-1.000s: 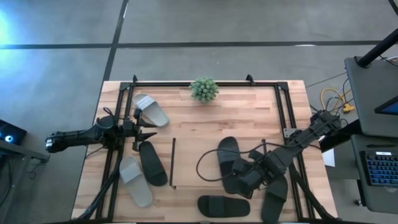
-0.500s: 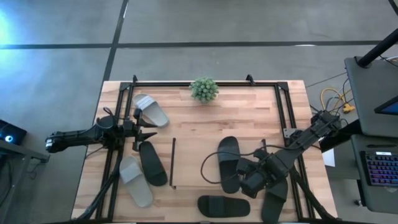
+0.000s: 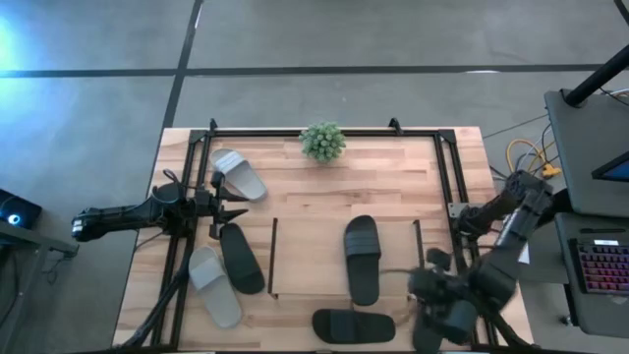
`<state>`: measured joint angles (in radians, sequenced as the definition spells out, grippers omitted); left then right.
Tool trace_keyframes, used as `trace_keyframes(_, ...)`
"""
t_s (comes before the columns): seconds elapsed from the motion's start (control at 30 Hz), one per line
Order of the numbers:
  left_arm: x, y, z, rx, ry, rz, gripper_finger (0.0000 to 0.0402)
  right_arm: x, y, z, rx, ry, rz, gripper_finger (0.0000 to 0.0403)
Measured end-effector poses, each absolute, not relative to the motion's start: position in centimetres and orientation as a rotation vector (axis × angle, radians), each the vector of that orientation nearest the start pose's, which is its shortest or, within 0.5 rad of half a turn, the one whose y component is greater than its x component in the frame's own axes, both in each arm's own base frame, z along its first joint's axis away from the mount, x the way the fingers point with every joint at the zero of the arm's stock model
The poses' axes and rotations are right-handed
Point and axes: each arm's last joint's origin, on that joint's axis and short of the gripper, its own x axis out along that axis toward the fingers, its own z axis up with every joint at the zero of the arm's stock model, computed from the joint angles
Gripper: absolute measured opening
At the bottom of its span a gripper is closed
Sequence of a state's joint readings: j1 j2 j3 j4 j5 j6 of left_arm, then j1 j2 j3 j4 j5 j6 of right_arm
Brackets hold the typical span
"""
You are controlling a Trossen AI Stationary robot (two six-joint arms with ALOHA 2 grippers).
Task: Pick and place slides into the shelf
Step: Put the black slipper on the shelf
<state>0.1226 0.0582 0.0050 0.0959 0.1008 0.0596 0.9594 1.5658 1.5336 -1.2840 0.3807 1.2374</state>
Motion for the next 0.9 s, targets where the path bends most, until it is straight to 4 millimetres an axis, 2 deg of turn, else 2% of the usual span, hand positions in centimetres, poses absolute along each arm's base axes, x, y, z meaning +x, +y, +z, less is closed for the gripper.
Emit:
trace_keyframes(0.27, 10.0, 0.9, 17.0, 0.064, -0.042, 0.023, 0.0123, 13.4, 27.0, 31.2, 0.457, 1.346, -0.204, 0.0009)
trace_keyframes(0.53, 10.0, 0.9, 17.0, 0.064, -0.042, 0.023, 0.0123, 10.3, 30.4, 28.2, 0.49, 1.4, -0.352, 0.0009)
trace_keyframes(0.67, 10.0, 0.9, 17.0, 0.064, -0.042, 0.024, 0.0123, 9.5, 31.7, 26.2, 0.45, 1.415, -0.419, 0.0009)
trace_keyframes(0.9, 10.0, 0.9, 17.0, 0.064, -0.042, 0.023, 0.0123, 9.3, 32.7, 23.4, 0.387, 1.397, -0.547, 0.0014)
